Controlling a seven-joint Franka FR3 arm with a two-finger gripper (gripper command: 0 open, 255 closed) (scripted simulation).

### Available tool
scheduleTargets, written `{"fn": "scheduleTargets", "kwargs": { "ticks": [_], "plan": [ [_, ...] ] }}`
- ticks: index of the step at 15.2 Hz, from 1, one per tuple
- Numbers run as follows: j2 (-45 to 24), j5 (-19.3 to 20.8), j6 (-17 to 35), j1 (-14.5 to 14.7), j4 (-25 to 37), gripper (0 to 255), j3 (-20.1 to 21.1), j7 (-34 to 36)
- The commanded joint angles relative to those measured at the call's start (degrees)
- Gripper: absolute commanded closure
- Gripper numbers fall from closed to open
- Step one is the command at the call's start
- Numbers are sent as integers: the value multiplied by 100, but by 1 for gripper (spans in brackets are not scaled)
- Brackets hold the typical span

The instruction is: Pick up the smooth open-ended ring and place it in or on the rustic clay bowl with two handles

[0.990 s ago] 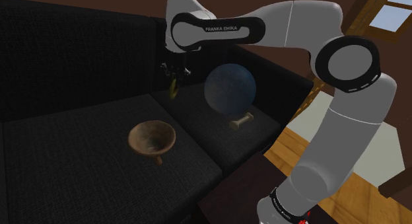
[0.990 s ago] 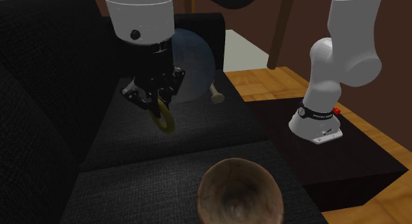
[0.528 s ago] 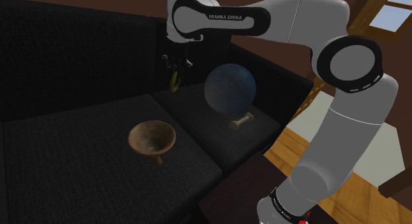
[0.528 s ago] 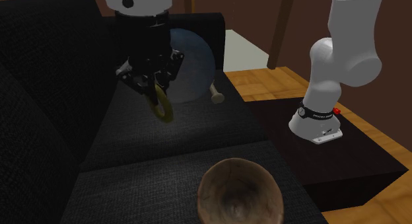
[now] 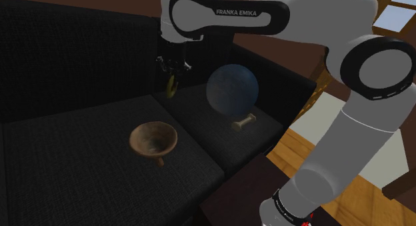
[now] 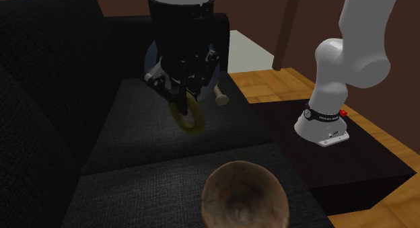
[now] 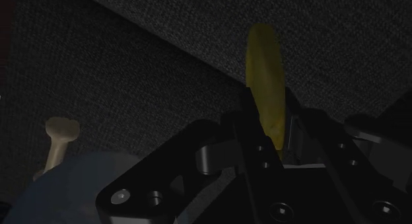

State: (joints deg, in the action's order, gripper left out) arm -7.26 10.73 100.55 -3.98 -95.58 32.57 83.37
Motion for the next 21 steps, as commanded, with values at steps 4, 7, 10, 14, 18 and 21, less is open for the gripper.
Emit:
{"fn": "scheduleTargets", "kwargs": {
  "ticks": [4, 7, 10, 14, 18, 21],
  "plan": [
    [371, -202, -37, 262, -342, 255, 257, 500],
    [516, -294, -110, 440, -428, 255, 424, 824],
    [608, -365, -208, 643, -449, 255, 619, 1200],
    [604, -355, 97, 637, -752, 255, 618, 1232],
    [575, -327, 397, 638, -1032, 255, 617, 1276],
    [536, -294, 618, 640, -1226, 255, 618, 1317]
  ]
}}
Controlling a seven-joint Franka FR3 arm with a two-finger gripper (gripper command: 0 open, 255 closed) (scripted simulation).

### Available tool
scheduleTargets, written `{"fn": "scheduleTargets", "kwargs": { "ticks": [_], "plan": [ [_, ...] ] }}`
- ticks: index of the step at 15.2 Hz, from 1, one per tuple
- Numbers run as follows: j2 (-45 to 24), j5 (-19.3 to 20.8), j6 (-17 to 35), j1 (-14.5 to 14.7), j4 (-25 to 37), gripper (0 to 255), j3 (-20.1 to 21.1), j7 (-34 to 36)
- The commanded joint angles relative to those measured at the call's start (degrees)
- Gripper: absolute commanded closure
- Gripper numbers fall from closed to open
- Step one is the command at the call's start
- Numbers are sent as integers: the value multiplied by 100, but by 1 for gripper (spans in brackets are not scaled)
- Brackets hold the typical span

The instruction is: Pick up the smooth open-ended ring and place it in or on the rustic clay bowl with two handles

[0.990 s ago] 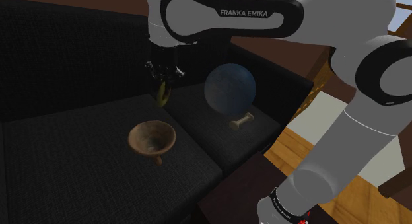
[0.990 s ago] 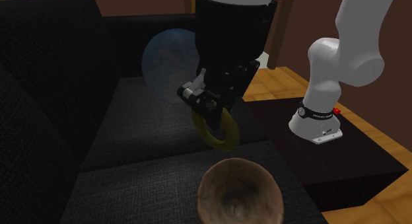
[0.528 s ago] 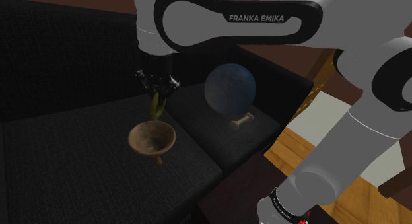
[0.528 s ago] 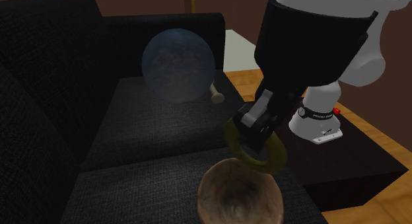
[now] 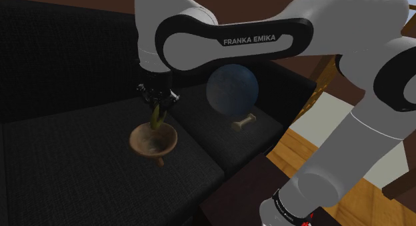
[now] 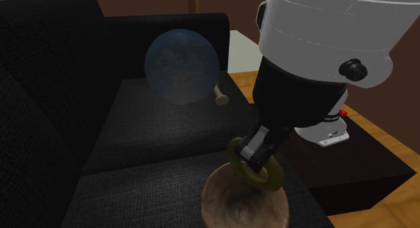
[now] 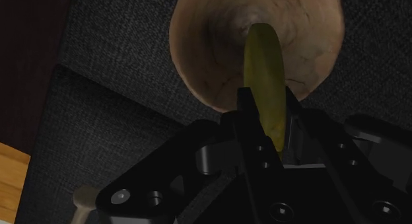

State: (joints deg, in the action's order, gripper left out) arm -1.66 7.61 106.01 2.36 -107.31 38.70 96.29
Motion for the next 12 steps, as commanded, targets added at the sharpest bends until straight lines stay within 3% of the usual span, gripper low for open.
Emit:
{"fn": "scheduleTargets", "kwargs": {
  "ticks": [1, 7, 12],
  "plan": [
    [-40, 32, 145, 8, -114, 255, 5, 41],
    [-160, 133, 556, 19, -442, 255, 5, 145],
    [-160, 133, 556, 19, -442, 255, 5, 145]
  ]
}}
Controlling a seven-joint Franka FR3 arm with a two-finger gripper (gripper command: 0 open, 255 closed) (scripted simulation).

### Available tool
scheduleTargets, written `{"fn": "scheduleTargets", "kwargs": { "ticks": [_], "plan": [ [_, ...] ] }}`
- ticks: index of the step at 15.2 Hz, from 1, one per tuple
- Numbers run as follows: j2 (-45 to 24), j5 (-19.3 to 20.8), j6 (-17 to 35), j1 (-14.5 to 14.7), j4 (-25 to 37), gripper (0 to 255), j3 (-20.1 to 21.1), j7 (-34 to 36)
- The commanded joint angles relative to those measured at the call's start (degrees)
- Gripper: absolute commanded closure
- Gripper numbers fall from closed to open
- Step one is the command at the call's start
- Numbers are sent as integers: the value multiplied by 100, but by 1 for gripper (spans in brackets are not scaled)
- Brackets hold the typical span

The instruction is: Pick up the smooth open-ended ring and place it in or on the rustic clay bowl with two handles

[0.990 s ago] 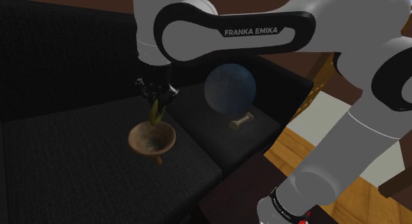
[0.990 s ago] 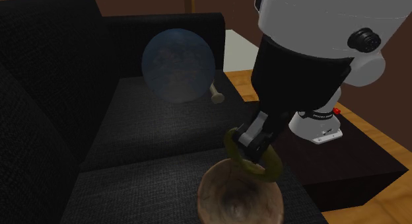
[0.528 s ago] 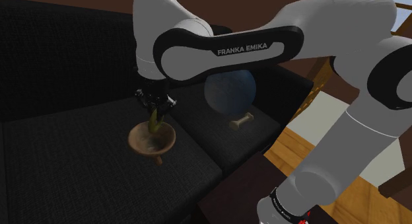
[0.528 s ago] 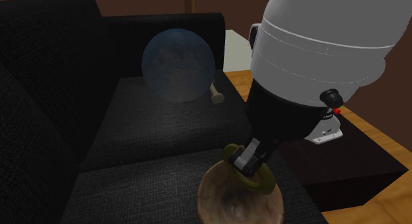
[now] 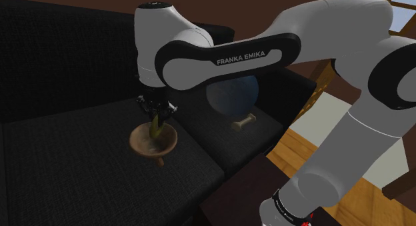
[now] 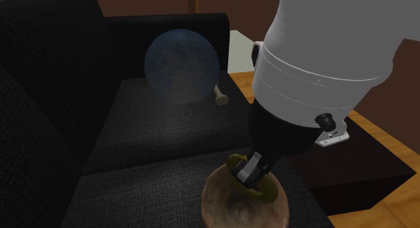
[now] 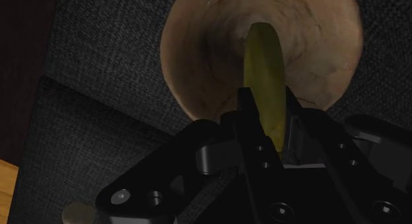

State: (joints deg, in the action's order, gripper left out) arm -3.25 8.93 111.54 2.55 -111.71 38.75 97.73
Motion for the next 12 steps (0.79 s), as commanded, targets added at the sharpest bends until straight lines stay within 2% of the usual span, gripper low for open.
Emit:
{"fn": "scheduleTargets", "kwargs": {
  "ticks": [1, 2, 3, 8, 12],
  "plan": [
    [0, 1, 3, 0, -1, 255, 0, 1],
    [0, 1, 3, 0, -1, 255, 0, 1],
    [0, 1, 3, 0, -2, 0, 0, 1],
    [0, 1, 3, 0, -2, 0, 0, 1],
    [122, -115, -699, 22, 610, 0, 32, -80]
  ]
}}
